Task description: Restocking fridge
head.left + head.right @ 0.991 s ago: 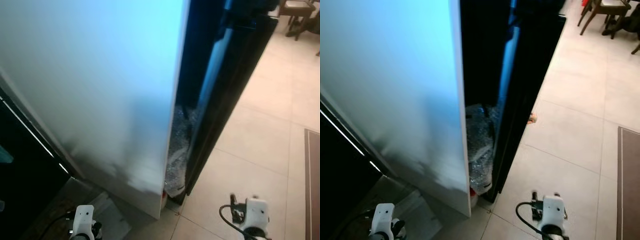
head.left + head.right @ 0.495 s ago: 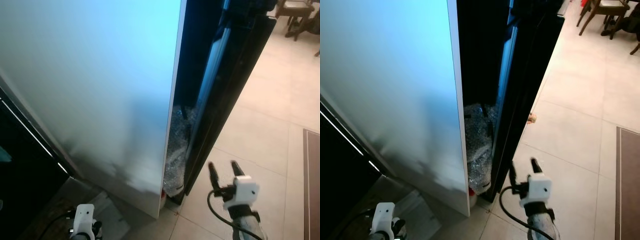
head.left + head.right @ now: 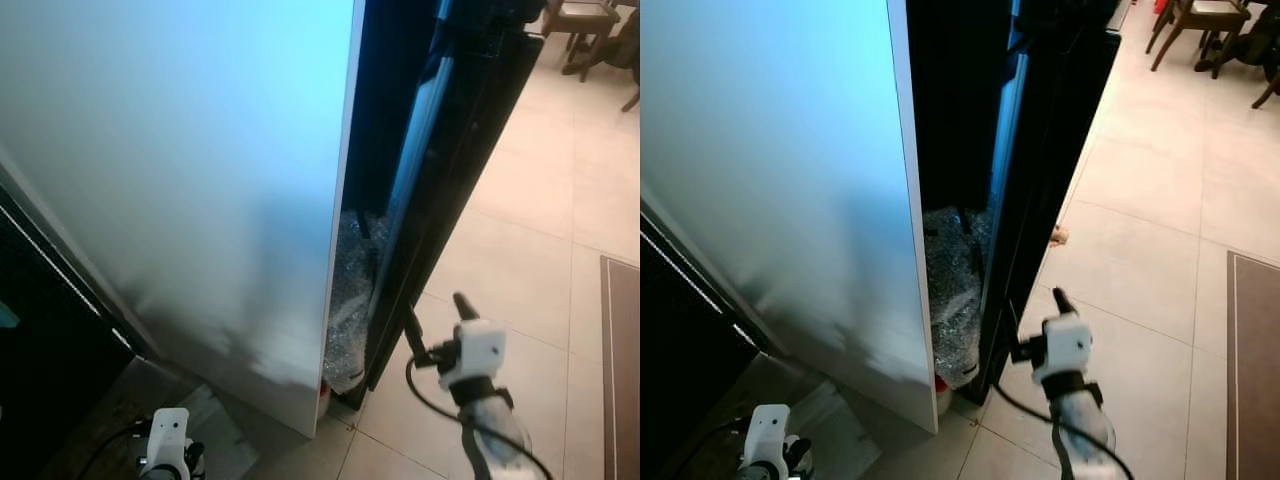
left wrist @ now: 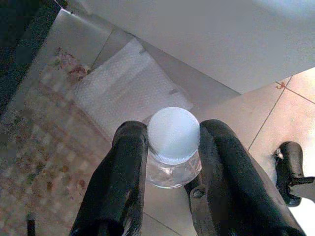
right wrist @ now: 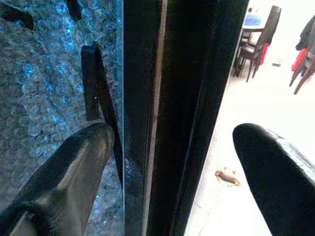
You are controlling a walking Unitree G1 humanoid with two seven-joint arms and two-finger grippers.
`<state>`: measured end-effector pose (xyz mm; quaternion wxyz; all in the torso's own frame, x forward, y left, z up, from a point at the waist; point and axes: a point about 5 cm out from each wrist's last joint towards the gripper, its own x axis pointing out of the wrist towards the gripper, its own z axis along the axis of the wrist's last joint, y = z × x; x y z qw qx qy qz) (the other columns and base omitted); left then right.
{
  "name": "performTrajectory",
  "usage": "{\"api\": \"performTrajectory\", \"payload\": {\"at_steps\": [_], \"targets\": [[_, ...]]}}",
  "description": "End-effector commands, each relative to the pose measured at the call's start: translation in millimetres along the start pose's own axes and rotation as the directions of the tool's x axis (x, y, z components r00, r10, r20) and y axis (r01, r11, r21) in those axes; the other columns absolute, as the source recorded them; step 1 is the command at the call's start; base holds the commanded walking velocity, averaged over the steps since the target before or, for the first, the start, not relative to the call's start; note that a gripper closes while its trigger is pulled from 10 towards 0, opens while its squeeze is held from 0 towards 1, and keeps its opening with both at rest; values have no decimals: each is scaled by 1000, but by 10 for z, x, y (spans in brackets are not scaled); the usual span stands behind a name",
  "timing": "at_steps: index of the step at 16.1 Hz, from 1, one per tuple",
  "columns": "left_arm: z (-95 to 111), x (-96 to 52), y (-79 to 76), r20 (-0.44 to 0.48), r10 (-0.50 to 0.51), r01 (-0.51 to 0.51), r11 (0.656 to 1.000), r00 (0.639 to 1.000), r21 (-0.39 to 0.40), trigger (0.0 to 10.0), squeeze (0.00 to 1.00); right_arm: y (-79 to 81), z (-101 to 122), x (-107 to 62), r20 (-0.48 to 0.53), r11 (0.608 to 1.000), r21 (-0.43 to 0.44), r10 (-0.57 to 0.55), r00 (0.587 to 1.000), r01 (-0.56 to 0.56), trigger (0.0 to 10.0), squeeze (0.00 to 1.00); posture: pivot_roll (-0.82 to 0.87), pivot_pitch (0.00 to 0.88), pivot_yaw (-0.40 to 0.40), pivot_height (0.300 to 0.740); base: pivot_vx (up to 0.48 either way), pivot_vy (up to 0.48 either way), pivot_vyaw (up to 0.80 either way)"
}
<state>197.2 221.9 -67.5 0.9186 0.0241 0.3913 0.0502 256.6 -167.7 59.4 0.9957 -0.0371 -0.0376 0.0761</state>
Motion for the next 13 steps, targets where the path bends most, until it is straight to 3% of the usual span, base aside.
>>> {"api": "performTrajectory", "payload": {"at_steps": [1,8,9,13], "targets": [[-34,-6,-6,-14,3,-3,1000,1000,2,10000,0,-4,-9,23,-19,1000,-9,4,1000,-4,10000,1000,-98,56,5,740,0,0,0],[-57,-10,11,-28,12,-12,1000,1000,-3,10000,0,30,88,347,-21,997,-19,68,997,-68,10000,976,-99,65,12,740,0,0,0],[-59,-11,13,-30,13,-13,1000,999,-3,10000,0,13,90,384,-23,998,-28,55,998,-55,10000,0,-99,65,12,740,0,0,0],[-76,-15,12,-36,14,-14,1000,999,-1,10000,0,39,87,434,-29,997,-31,72,997,-73,10000,0,-97,70,11,740,0,0,0]]}}
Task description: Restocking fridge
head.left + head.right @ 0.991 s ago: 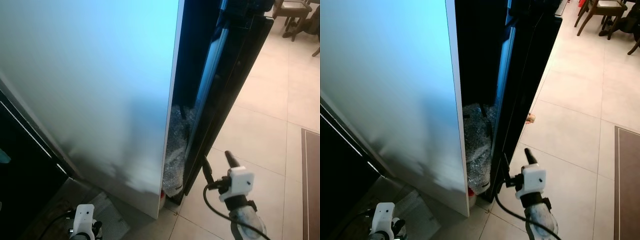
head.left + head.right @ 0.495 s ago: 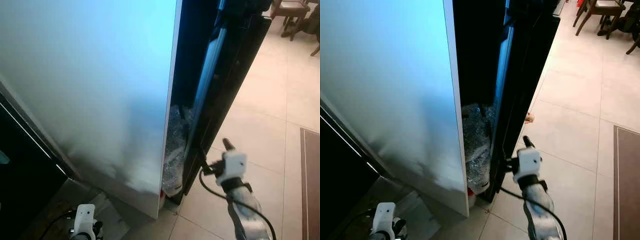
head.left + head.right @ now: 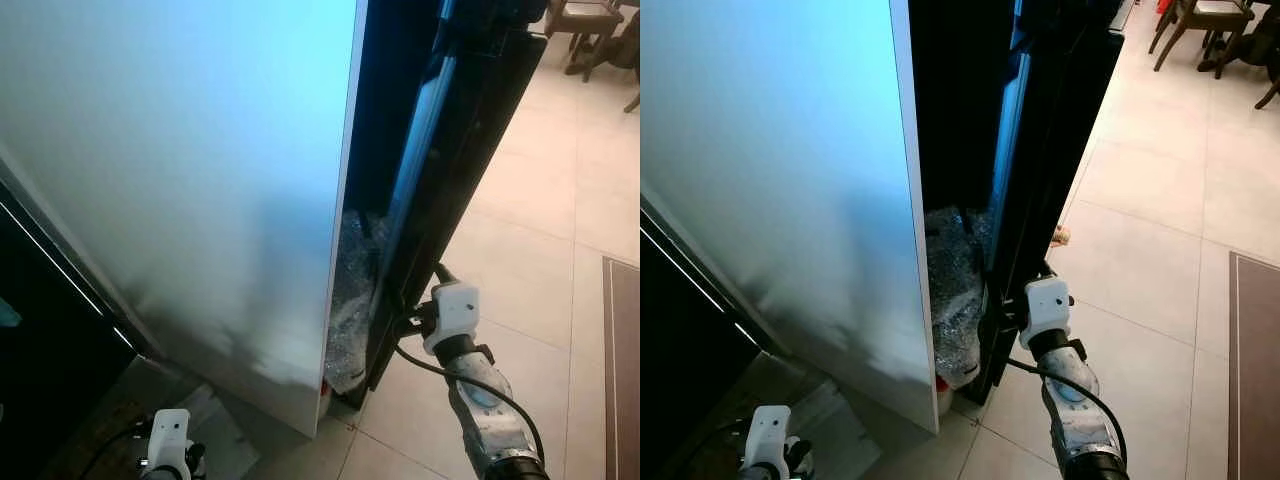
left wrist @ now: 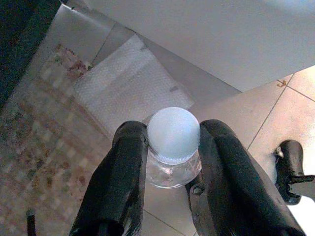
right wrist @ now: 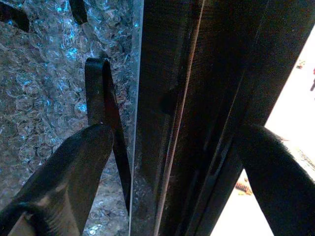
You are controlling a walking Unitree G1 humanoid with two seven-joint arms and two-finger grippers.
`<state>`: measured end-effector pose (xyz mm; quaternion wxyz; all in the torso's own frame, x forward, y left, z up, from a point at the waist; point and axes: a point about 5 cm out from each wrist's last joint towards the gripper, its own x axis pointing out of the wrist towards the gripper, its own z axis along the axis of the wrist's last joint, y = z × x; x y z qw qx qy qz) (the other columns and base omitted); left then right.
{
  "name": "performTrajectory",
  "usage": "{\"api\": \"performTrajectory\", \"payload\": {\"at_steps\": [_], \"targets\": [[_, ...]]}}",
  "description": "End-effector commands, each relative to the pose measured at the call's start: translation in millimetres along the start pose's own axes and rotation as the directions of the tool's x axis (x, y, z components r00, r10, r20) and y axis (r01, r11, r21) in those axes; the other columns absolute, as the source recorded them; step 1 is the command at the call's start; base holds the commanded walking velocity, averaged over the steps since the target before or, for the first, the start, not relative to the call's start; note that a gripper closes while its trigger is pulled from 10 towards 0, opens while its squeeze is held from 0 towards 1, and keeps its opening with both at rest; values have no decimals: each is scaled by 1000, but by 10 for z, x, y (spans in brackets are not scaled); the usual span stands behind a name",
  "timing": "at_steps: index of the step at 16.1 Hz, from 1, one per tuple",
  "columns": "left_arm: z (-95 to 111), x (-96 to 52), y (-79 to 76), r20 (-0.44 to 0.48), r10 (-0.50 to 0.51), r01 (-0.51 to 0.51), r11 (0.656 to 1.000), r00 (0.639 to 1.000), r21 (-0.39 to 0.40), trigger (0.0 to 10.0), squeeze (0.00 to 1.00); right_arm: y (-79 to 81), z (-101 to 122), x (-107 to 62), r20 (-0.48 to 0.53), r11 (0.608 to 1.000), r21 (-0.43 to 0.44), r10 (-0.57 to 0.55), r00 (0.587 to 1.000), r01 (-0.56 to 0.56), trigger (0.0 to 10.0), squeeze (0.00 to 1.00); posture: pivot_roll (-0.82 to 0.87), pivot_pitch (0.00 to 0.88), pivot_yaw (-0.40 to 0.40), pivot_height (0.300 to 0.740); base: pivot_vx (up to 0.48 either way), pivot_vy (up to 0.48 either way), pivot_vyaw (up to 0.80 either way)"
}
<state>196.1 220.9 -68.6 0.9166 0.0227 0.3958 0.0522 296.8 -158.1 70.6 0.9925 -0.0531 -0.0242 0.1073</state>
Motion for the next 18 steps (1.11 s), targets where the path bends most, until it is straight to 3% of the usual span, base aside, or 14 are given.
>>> {"api": "performTrajectory", "payload": {"at_steps": [1,11,18], "targets": [[-63,-15,24,-26,12,-11,1000,1000,2,10000,0,17,2,21,-2,1000,-10,11,1000,-11,10000,0,-96,72,11,740,0,0,0],[-82,-19,22,-32,16,-16,1000,999,-2,10000,0,-50,95,238,6,999,-42,26,1000,-26,10000,0,-93,67,3,740,0,0,0],[-93,-22,18,-33,18,-18,1000,999,-3,10000,0,-219,95,275,2,989,-91,-118,993,118,10000,0,-91,70,1,740,0,0,0]]}}
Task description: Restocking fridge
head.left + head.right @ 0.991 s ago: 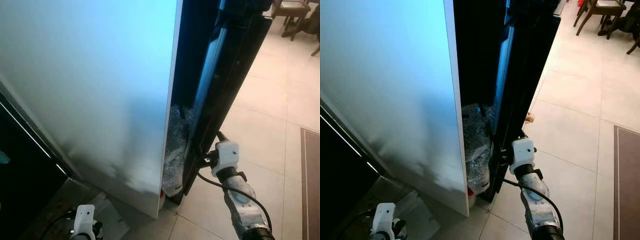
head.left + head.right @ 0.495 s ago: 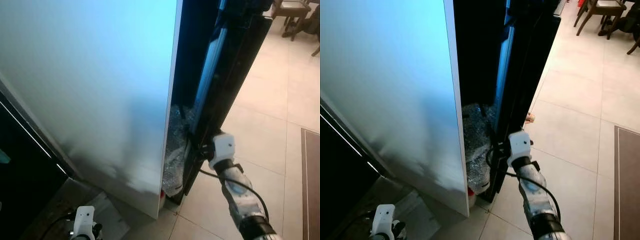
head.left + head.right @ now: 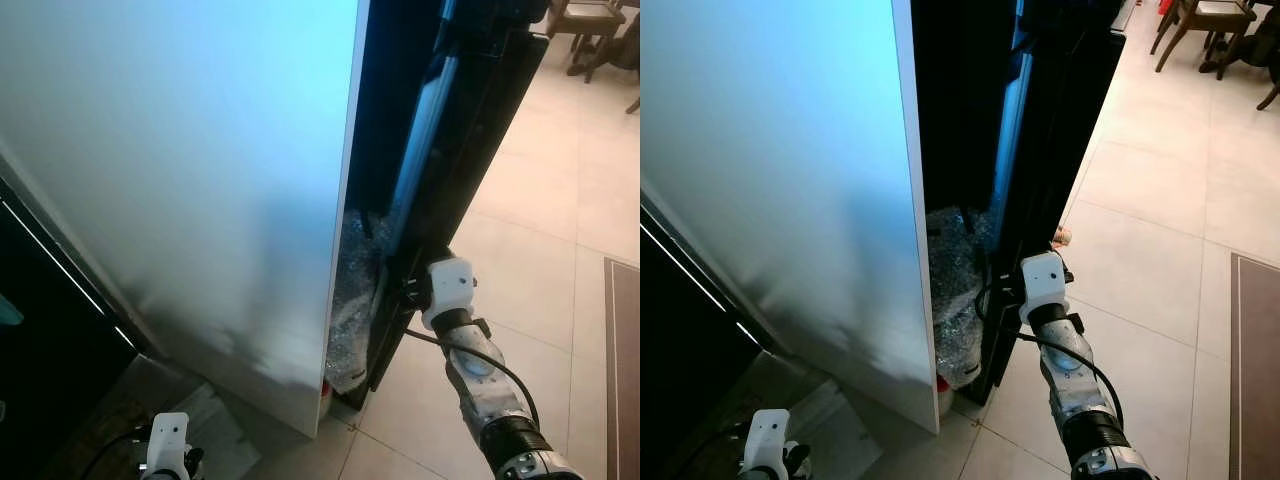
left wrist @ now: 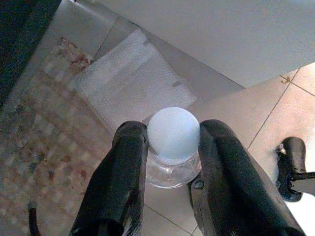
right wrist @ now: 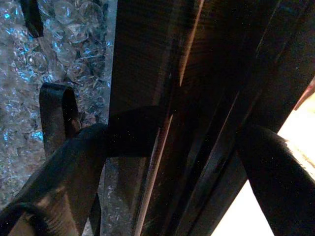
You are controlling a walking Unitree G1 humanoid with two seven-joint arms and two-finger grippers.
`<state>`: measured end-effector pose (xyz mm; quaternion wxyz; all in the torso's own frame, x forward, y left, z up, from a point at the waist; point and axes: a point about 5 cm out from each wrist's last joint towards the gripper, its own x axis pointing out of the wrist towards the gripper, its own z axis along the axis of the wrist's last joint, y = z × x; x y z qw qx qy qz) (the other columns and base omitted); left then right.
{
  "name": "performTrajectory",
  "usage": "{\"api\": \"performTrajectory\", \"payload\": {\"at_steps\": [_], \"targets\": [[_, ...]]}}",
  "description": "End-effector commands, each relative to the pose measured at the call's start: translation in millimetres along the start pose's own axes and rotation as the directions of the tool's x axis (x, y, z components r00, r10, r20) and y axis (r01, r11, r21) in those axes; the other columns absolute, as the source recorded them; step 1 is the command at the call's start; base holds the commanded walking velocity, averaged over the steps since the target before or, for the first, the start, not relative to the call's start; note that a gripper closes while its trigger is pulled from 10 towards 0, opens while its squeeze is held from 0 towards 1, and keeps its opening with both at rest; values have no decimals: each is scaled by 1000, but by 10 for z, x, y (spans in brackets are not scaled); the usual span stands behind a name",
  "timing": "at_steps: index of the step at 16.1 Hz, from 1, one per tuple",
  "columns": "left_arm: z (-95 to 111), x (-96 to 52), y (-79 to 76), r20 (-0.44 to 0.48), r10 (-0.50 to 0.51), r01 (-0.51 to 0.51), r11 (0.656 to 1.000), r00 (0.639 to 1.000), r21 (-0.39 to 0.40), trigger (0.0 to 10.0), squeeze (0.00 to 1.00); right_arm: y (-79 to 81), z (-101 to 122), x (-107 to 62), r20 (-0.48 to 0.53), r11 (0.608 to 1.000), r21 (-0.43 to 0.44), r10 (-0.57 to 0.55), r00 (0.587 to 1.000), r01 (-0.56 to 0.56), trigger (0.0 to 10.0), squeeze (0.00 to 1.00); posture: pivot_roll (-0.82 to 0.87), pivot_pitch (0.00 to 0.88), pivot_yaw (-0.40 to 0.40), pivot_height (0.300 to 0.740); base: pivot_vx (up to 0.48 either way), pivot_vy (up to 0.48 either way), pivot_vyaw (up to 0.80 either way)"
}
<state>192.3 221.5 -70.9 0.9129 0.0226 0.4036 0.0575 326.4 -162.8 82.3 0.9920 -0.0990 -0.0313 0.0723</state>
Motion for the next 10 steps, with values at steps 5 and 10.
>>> {"api": "performTrajectory", "payload": {"at_steps": [5,10], "targets": [[-41,-10,-2,-11,5,-5,1000,1000,1,10000,0,-214,-95,-62,-39,989,-29,-148,988,147,10000,0,-92,68,0,740,0,0,0],[-24,-7,-1,-4,3,-3,1000,1000,3,10000,0,-411,-158,-130,-63,960,-77,-274,960,269,10000,0,-91,64,1,740,0,0,0]]}}
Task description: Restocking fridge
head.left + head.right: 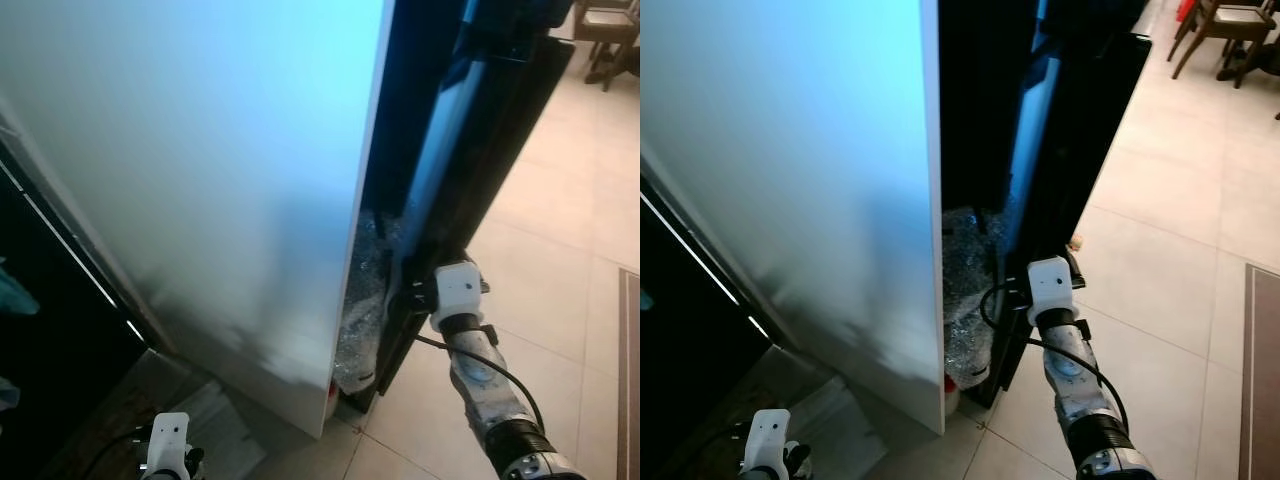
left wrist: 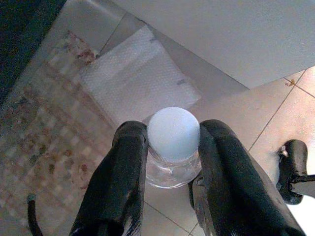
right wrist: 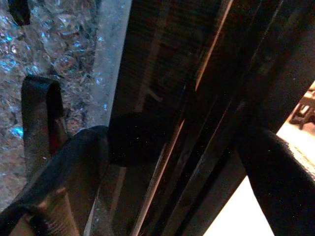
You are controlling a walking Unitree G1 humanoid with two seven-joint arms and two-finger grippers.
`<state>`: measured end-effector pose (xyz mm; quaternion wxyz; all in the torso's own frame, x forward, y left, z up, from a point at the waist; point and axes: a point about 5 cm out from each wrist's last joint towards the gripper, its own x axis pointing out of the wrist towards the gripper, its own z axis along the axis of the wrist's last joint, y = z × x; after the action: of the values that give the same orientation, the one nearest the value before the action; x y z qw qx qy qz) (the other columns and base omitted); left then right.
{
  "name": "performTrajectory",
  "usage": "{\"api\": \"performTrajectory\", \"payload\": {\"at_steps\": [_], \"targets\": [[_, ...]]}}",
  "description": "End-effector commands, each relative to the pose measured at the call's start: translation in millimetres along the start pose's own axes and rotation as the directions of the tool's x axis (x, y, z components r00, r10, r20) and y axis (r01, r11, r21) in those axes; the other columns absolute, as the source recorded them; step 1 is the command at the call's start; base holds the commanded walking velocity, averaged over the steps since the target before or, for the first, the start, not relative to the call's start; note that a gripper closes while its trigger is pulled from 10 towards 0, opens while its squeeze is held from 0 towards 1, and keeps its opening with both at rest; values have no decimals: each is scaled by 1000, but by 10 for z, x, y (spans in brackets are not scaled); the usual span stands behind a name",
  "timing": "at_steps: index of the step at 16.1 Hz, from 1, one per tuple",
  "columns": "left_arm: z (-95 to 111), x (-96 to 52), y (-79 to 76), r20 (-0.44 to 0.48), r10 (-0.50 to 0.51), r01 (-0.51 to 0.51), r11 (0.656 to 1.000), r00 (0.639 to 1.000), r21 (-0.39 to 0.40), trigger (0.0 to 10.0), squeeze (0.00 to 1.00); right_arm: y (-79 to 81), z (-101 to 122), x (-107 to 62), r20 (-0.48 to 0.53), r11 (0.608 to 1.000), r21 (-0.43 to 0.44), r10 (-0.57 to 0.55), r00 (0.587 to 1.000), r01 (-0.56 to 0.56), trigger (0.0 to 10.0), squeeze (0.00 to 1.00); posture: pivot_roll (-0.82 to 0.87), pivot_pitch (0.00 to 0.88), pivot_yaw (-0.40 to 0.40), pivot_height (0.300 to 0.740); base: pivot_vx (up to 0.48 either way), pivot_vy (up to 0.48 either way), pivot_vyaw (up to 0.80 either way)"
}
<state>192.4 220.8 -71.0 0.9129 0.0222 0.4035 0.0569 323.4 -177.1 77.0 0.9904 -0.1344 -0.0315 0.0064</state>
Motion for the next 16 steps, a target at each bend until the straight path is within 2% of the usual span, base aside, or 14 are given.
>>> {"api": "performTrajectory", "payload": {"at_steps": [1,6,11,16], "targets": [[-17,-5,0,-2,2,-2,1000,1000,5,10000,0,-320,-131,-51,-74,988,-12,-157,985,157,10000,0,-91,64,1,740,0,0,0],[-3,-1,-20,3,-3,3,1000,1000,15,10000,0,-378,-202,-113,-98,980,-35,-201,975,198,10000,0,-93,62,3,740,0,0,0],[-6,0,-14,-5,3,-2,998,1000,59,10000,0,-390,-236,-136,-113,974,-49,-227,967,223,10000,0,-91,65,4,740,0,0,0],[-27,-4,-6,-15,10,-9,998,1000,67,10000,0,-408,-254,-151,-120,969,-58,-245,962,239,10000,0,-91,66,4,740,0,-268,0]]}}
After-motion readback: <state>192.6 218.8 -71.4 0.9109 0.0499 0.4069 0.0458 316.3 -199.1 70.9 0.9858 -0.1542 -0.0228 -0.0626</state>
